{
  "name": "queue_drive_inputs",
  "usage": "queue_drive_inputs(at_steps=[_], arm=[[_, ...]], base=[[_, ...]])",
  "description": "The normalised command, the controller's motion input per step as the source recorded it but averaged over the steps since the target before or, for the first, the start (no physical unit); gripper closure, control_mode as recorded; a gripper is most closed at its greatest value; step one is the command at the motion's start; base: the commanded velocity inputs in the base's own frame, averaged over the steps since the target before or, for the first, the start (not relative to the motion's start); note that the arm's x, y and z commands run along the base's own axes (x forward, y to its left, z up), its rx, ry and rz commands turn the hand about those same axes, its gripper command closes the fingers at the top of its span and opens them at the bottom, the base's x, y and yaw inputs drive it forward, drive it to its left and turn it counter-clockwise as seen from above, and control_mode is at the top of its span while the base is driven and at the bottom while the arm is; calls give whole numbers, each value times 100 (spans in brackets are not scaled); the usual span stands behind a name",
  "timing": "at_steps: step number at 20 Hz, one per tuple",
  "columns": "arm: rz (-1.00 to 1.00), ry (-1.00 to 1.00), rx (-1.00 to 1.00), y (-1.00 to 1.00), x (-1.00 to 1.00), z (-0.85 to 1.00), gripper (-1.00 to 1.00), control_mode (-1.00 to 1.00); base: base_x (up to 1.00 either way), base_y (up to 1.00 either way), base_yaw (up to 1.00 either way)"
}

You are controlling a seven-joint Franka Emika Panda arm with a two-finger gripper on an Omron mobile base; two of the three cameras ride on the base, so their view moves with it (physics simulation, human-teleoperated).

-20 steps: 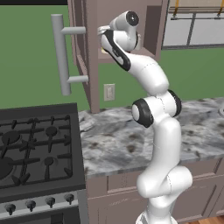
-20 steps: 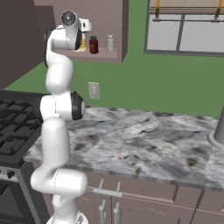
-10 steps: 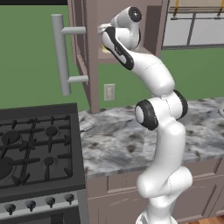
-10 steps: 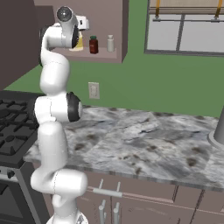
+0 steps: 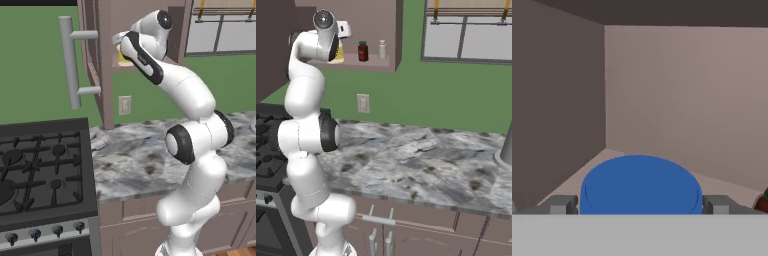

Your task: Collect the paprika, mayonnaise, and shaker from the cabinet and place them next to the stove.

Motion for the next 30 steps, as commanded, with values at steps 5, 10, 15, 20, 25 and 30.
queue_drive_inputs(at_steps=[5,10,15,20,25,30], arm=[[8,-5,0,-27,-91,-32,100,-100],[11,-4,0,-56,-99,-21,100,-100],[16,-4,0,-52,-100,-7,100,-100],[30,0,0,-19,-89,-32,100,-100],[40,5,0,3,-30,-55,100,-100],[36,6,-5,33,0,-69,100,-100]], base=[[0,0,0],[0,0,0],[0,0,0],[0,0,0],[0,0,0],[0,0,0]])
